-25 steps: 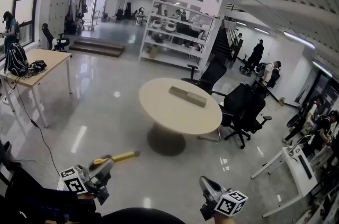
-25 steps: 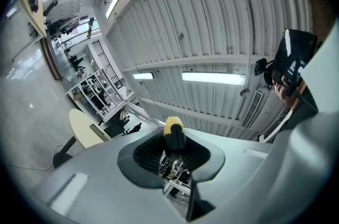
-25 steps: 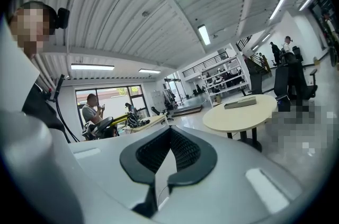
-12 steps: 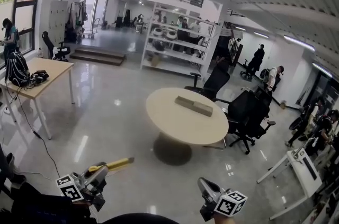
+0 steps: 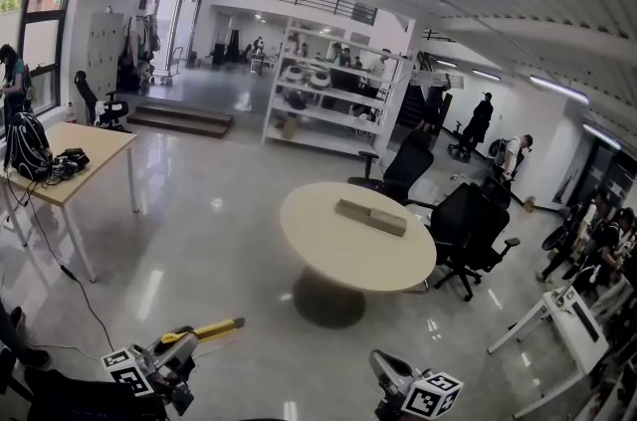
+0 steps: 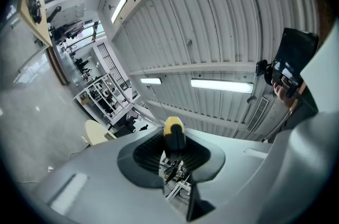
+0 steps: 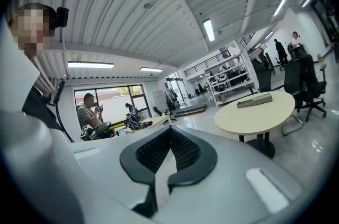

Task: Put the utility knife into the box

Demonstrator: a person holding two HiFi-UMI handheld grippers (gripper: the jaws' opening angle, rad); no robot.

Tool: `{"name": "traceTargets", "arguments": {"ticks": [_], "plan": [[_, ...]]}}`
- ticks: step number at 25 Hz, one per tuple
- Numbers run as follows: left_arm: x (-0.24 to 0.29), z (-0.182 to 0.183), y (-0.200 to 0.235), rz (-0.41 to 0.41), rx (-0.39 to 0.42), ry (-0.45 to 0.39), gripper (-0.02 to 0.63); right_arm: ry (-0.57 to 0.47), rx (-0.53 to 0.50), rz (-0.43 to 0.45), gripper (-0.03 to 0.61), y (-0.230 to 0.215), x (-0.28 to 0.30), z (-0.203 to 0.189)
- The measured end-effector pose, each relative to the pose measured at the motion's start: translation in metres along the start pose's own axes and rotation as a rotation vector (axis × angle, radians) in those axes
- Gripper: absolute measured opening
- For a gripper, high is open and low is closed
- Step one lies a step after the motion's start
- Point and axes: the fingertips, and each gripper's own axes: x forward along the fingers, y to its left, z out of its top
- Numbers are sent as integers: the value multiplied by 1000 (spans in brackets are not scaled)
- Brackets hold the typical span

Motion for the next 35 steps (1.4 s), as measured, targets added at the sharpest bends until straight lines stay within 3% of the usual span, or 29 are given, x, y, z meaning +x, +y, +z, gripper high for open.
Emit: {"name": "traceTargets", "arguments": {"ticks": [5, 10, 14, 21, 29, 35], "plan": [[13, 0, 8, -3, -2, 4, 69, -15, -11, -3, 14, -11, 4, 12], [35, -5, -5, 5, 18, 6, 69, -45, -22, -3, 14, -49, -9, 20], [109, -52, -19, 21, 25, -21, 69, -42, -12, 17, 14, -135, -33, 46], [223, -119, -43, -6, 8, -36, 69, -58, -53, 19, 14, -241, -82, 97], [298, -166, -37, -24, -18, -14, 69, -65, -36, -33, 14, -327, -109, 114], [328, -168, 3, -24, -32, -2, 69, -52, -30, -48, 14, -355, -79, 116]]}}
